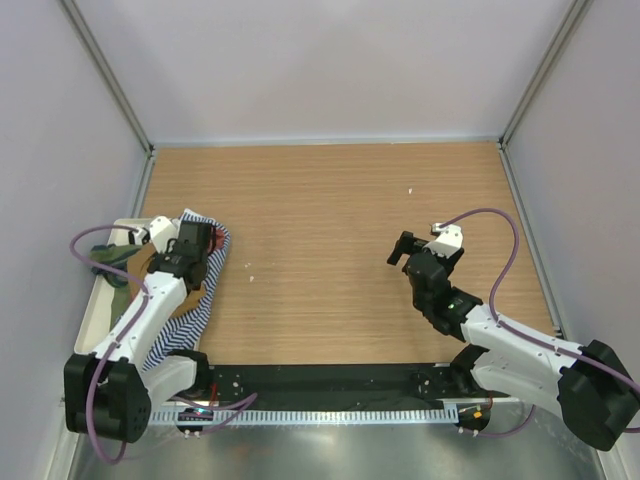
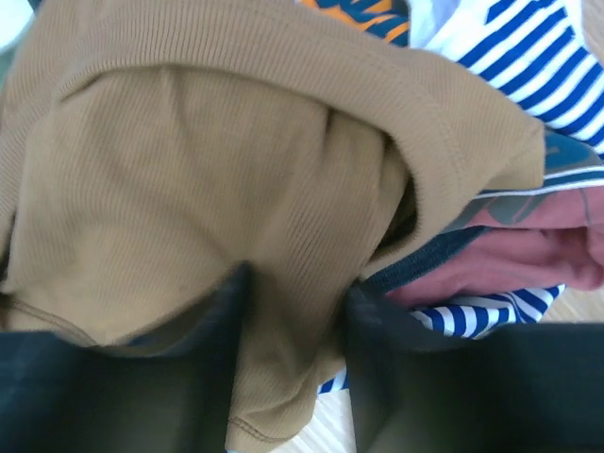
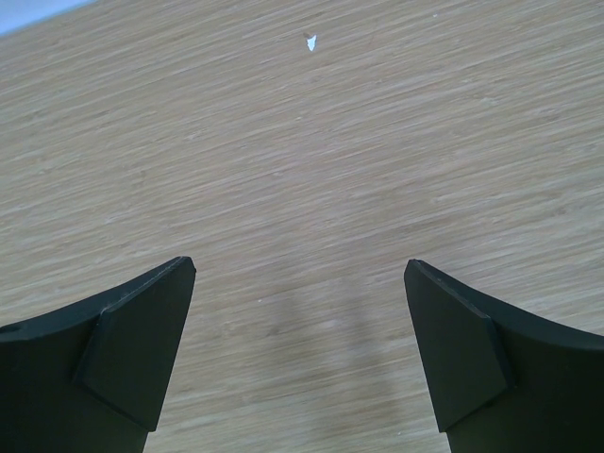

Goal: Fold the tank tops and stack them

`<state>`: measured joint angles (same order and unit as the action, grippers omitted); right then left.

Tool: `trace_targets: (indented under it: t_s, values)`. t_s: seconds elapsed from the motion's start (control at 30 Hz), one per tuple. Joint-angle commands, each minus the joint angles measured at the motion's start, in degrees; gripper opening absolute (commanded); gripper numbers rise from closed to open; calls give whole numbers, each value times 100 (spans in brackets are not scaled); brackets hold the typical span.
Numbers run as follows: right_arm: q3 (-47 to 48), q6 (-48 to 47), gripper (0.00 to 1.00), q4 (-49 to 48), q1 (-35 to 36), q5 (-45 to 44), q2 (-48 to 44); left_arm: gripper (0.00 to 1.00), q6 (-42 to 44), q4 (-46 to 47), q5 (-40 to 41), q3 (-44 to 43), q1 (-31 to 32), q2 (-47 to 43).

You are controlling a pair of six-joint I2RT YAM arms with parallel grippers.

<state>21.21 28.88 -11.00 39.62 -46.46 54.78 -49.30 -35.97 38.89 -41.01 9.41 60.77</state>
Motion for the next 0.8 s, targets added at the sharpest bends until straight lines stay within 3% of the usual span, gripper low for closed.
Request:
trace_targets:
  t_s: [0.0, 0.03, 0.2, 0.4, 0.5, 0.6, 0.63, 0.77]
  values:
    - [190, 144, 100, -156, 2, -303, -20, 29, -18, -181, -49, -240, -53, 14]
    - [190, 144, 100, -156, 2, -303, -12, 1, -71, -296, -14, -284, -53, -91]
    - [217, 144, 100, -165, -6, -285, 58, 0, -45, -472, -57, -407, -62, -1830]
    - [252, 135, 100, -147, 2, -267, 103, 0, 166, -447, -303, -1600, -53, -3360]
    - [252, 135, 100, -165, 2, -259, 120, 0, 193, -201, -1153, -2162, -53, -3353]
    - [278, 126, 100, -174, 2, -241, 146, 0, -156, 405, -2638, -2349, -62, -3143]
    - [278, 135, 100, -165, 2, -250, 155, 0, -281, 789, -3433, -2358, -53, -2889]
    - [269, 144, 100, -156, 2, -267, 129, 0, -870, 1520, -4712, -2315, -53, -2098]
